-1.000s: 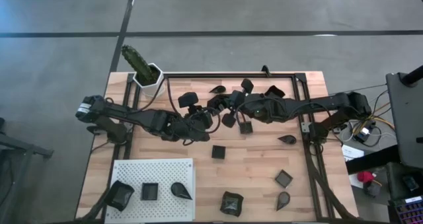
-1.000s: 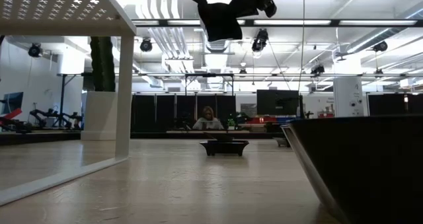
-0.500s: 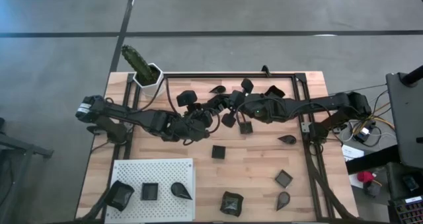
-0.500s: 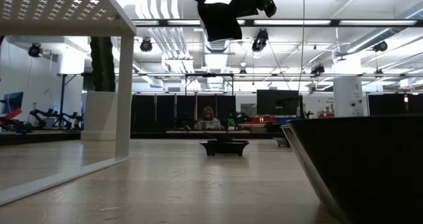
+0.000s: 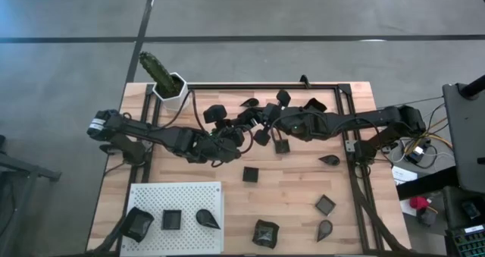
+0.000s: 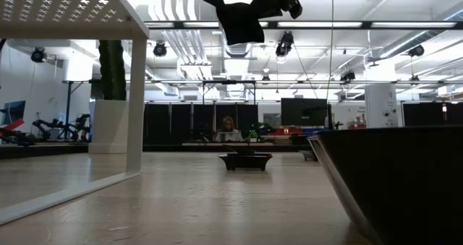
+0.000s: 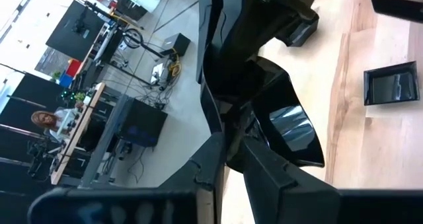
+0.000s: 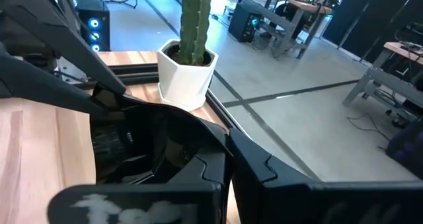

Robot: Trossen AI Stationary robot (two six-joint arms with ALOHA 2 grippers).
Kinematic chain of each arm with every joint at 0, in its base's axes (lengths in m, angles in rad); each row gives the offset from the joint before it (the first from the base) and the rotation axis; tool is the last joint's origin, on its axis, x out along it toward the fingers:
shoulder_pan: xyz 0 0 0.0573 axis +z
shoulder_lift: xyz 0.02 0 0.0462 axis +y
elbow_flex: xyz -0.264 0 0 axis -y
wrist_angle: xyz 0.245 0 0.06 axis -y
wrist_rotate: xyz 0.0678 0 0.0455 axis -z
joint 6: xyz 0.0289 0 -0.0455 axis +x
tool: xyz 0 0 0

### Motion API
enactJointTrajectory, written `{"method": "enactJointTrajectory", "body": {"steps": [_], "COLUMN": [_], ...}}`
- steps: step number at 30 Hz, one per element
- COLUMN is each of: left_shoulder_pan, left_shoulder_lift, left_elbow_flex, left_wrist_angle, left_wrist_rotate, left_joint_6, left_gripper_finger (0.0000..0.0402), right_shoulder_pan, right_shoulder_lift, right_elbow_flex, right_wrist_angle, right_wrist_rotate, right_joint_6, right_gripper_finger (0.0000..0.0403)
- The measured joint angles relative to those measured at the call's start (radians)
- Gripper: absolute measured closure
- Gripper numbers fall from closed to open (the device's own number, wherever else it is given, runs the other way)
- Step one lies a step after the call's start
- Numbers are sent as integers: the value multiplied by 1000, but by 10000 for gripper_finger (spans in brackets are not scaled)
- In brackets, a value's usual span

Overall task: Pick & Place Mini shaped plates
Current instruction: Stack the distorted square plate on top of the other distorted square plate on the shelf

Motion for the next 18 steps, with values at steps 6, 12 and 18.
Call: {"method": "enactJointTrajectory", "body": {"steps": [6, 12, 18], "left_shoulder_pan": [16, 27, 32], "left_shoulder_lift": [0, 0, 1], "left_elbow_flex": [0, 0, 0], "left_wrist_angle": [0, 0, 0], "left_wrist_rotate": [0, 0, -2], "left_joint_6": [0, -1, 3], "left_gripper_finger": [346, 347, 384], "right_shoulder_pan": [0, -1, -1], "right_shoulder_lift": [0, 0, 0], "right_elbow_flex": [0, 0, 0], "right_wrist_angle": [12, 16, 17], "right_wrist_rotate": [1, 1, 1], "right_joint_6": [0, 0, 1], "right_gripper_finger": [394, 394, 394]}}
